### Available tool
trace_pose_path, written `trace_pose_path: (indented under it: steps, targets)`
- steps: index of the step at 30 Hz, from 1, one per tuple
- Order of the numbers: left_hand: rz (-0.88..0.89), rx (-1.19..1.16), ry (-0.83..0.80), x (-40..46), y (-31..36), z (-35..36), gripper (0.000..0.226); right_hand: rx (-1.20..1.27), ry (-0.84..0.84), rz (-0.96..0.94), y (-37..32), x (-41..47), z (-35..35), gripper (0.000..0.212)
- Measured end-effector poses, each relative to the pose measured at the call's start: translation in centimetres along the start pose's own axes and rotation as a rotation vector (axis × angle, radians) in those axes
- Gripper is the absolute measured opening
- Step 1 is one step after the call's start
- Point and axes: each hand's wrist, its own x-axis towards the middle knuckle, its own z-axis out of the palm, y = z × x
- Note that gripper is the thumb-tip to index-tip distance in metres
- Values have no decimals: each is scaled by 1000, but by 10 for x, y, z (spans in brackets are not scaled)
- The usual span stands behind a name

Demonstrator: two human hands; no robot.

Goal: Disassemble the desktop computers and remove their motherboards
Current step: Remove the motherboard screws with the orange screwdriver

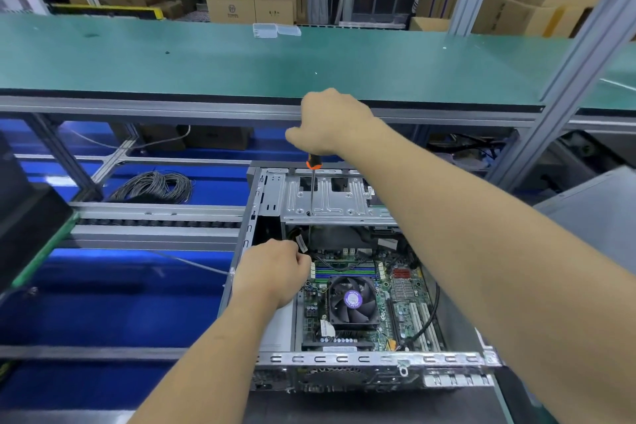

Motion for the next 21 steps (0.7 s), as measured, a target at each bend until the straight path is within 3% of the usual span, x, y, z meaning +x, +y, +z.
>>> trace_pose_path:
  steps: [2,5,7,8,10,12,14,16,18,21]
  targets:
    - [-4,2,3,0,0,-1,36,-158,54,-26,-9,1,2,39]
    - [2,5,6,-1,0,0,36,-113,-106,-160,-5,6,-6,17]
    - [0,-3,8,-1,0,0,35,-97,-198,-148,2,4,-15,17]
    - [0,-5,6,-1,0,0,35,-99,-183,-133,4,3,-16,16]
    - [5,-1,3,-1,-1,0,35,-150,-111,-71,1,0,-15,36]
    - [8,-2,3,0,-1,0,35,-173,-85,-142,-7,4,-10,26]
    - [7,-7,7,-1,0,0,36,-173,-178,-200,-12,4,-13,10]
    - [3,-9,7,-1,-1,0,36,-200,-202,-197,-6,2,-19,17]
    - [1,-10,9,0,-1,1,36,-240,-126,-115,0,-2,-18,37]
    - [0,-5,16,-1,-1,1,36,-199,-111,-186,-4,4,-8,21]
